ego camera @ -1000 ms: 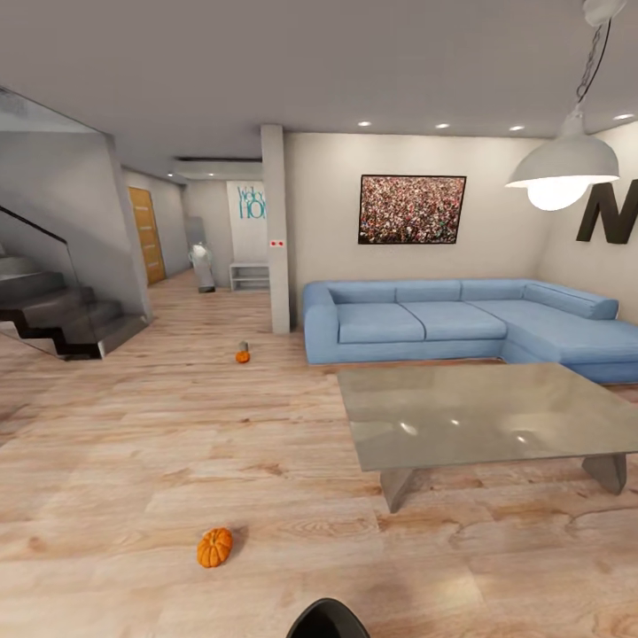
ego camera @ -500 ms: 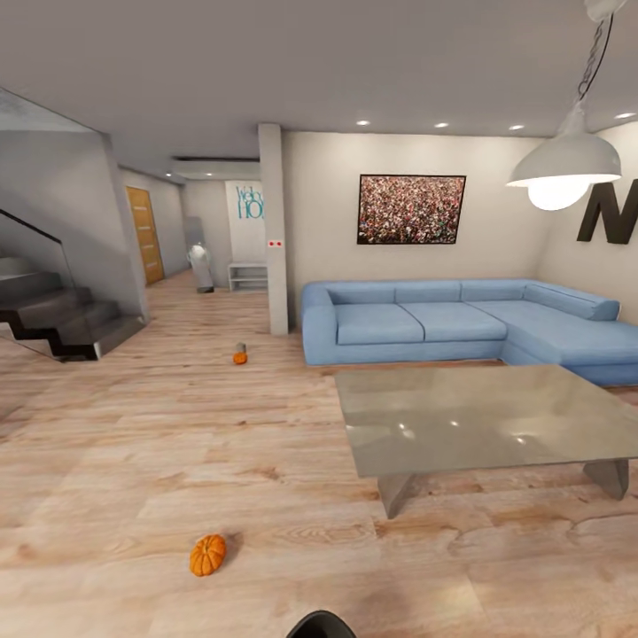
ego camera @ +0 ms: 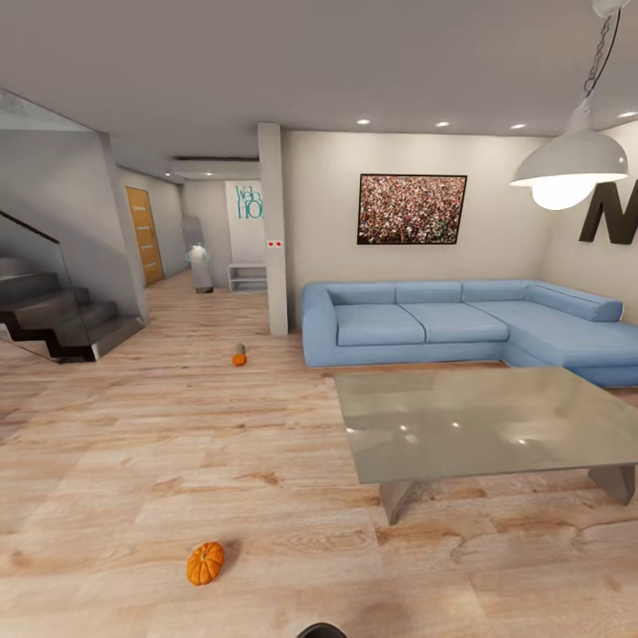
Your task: Place each of the two pumpkins and all three candles from the living room inside a cabinet in the living room (use any cabinet), then make sure every cabinet is closed, and position the cauldron so it is next to a table in the living room.
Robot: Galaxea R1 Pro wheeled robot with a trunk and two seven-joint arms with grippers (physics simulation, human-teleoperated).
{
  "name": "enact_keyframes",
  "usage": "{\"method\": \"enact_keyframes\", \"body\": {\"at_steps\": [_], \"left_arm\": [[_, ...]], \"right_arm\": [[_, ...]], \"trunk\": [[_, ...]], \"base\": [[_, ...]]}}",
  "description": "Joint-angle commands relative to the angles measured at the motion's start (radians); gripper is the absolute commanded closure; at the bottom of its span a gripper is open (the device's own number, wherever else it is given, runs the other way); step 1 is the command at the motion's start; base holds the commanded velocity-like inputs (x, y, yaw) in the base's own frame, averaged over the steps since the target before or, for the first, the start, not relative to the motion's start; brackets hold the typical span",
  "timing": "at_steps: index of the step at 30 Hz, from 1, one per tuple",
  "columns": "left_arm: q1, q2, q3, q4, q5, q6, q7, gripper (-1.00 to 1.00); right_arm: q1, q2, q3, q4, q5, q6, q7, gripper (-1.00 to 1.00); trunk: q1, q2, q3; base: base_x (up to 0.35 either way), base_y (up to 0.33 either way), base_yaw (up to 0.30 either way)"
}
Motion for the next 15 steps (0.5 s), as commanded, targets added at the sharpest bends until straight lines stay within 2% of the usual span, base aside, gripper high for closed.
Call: {"method": "enact_keyframes", "body": {"at_steps": [1, 15], "left_arm": [[-0.001, 0.000, -0.004, 0.001, -0.004, -0.004, 0.000, -1.00], [-0.001, 0.000, -0.005, 0.001, -0.005, -0.020, 0.000, -1.00]], "right_arm": [[-0.001, 0.000, -0.005, 0.002, 0.000, -0.006, 0.001, -1.00], [-0.001, 0.000, -0.005, 0.002, -0.001, -0.006, 0.001, -1.00]], "trunk": [[0.000, 0.000, -0.001], [0.000, 0.000, -0.001]], "base": [[0.100, 0.022, 0.000], [0.019, 0.004, 0.000]]}}
